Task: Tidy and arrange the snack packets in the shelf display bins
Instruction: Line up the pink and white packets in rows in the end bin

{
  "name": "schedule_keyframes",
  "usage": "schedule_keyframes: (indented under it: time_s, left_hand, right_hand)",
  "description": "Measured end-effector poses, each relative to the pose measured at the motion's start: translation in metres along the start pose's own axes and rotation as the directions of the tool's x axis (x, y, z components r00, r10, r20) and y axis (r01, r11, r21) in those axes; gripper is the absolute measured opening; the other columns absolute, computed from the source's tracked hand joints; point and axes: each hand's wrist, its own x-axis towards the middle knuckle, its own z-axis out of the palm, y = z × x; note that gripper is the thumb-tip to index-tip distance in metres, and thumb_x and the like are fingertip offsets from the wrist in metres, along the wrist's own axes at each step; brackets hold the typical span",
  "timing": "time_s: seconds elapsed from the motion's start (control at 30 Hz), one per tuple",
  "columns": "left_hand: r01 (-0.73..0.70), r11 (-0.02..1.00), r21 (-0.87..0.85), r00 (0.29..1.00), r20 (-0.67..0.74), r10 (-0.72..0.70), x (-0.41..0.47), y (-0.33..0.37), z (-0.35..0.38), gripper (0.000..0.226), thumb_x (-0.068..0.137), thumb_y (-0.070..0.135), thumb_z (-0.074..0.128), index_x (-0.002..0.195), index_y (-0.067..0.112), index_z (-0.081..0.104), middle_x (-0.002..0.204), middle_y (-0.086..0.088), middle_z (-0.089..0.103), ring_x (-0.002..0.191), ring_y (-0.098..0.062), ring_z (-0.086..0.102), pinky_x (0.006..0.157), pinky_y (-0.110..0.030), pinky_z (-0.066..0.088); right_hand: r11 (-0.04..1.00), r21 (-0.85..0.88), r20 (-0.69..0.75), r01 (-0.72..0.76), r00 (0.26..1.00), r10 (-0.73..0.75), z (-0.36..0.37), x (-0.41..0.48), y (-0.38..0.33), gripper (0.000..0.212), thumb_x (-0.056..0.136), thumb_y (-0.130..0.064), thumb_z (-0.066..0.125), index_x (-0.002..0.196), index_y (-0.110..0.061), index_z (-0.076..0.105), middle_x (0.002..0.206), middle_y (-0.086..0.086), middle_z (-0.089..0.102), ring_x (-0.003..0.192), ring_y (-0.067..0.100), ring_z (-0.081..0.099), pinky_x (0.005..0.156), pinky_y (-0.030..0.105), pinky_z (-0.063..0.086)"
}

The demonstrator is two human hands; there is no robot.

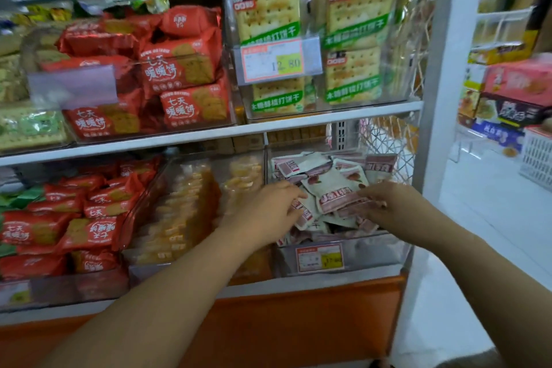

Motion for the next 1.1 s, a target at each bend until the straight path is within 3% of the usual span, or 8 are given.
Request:
schedule_keyframes:
  time_s: [0.23,0.33,0.43,0.57,0.77,0.87,0.97,1.1]
  left_hand:
    - [0.048,0.992,0.113,0.926,0.367,-0.086,0.041,0.003,0.010,0.087,0.075,0.060,0.064,0.147,0.033,0.023,0.148,-0.001,0.038,0.128,-0.022,0.043,0.103,-0.038,0.040]
    - [0.067,0.991,0.115,0.909,0.403,-0.108,0.044,0.000,0.015,0.096,0.072,0.055,0.068,0.148,0.037,0.012,0.144,0.000,0.042,0.120,-0.022,0.049,0.095,-0.036,0.047]
    - [0.072,0.991,0.116,0.940,0.324,-0.106,0.039,0.001,0.014,0.087,0.074,0.053,0.062,0.147,0.040,0.016,0.143,0.000,0.040,0.120,-0.022,0.048,0.094,-0.035,0.046]
    - [0.065,0.992,0.110,0.981,0.176,-0.084,0.025,0.007,0.007,0.063,0.084,0.055,0.047,0.143,0.041,0.028,0.153,0.010,0.025,0.133,-0.020,0.036,0.105,-0.041,0.031]
    - [0.079,0.996,-0.028,0.977,-0.197,-0.083,0.016,-0.010,0.007,0.047,0.093,0.060,0.030,0.117,0.031,0.057,0.116,0.006,0.060,0.098,-0.012,0.057,0.082,-0.030,0.049]
    - [0.078,0.992,-0.101,0.936,-0.335,-0.107,0.015,-0.015,0.005,0.034,0.096,0.050,0.039,0.103,0.026,0.062,0.096,0.005,0.066,0.084,-0.011,0.061,0.069,-0.027,0.048]
    - [0.134,0.966,-0.220,0.912,-0.355,-0.207,0.012,-0.018,0.000,0.029,0.096,0.041,0.045,0.071,0.026,0.048,0.068,0.008,0.055,0.064,-0.008,0.054,0.053,-0.022,0.035]
    - [0.156,0.935,-0.319,0.871,-0.402,-0.283,0.007,-0.024,-0.003,0.028,0.096,0.035,0.046,0.080,0.016,0.059,0.070,0.004,0.059,0.063,-0.011,0.057,0.049,-0.019,0.035]
  right_hand:
    - [0.998,-0.062,-0.043,0.002,0.999,-0.005,0.014,0.024,0.011,0.054,0.088,-0.031,0.059,0.139,-0.028,0.041,0.139,0.000,0.047,0.104,0.019,0.060,0.089,0.028,0.046]
    - [0.970,-0.236,-0.008,0.052,0.998,-0.056,0.023,0.036,0.004,0.056,0.085,-0.038,0.060,0.137,-0.037,0.041,0.145,-0.003,0.041,0.125,0.024,0.044,0.103,0.037,0.036]
    - [0.964,-0.260,-0.057,0.053,0.996,-0.071,0.028,0.044,0.005,0.041,0.085,-0.034,0.060,0.125,-0.039,0.056,0.136,-0.005,0.051,0.125,0.026,0.043,0.103,0.041,0.037]
    - [0.986,-0.135,-0.210,0.095,0.970,-0.122,0.027,0.041,0.007,0.018,0.089,-0.028,0.059,0.101,-0.029,0.072,0.111,-0.006,0.067,0.104,0.021,0.057,0.082,0.036,0.051]
    - [0.989,0.142,-0.510,0.040,0.860,0.038,0.009,0.017,0.002,0.011,0.092,-0.027,0.055,0.083,-0.025,0.061,0.072,-0.010,0.060,0.068,0.016,0.057,0.052,0.026,0.042]
    - [0.936,0.343,-0.535,0.085,0.836,0.120,0.004,0.005,-0.007,0.012,0.094,-0.023,0.052,0.084,-0.019,0.058,0.073,-0.018,0.058,0.064,0.003,0.057,0.044,0.013,0.041]
    - [0.862,0.498,-0.528,0.096,0.822,0.214,0.003,0.001,-0.011,0.012,0.095,-0.023,0.050,0.087,-0.018,0.058,0.079,-0.012,0.063,0.067,0.003,0.061,0.044,0.009,0.043]
    - [0.743,0.660,-0.473,0.113,0.831,0.293,0.007,0.001,-0.017,0.013,0.095,-0.020,0.050,0.085,-0.014,0.057,0.085,-0.004,0.068,0.073,0.010,0.068,0.051,0.012,0.050]
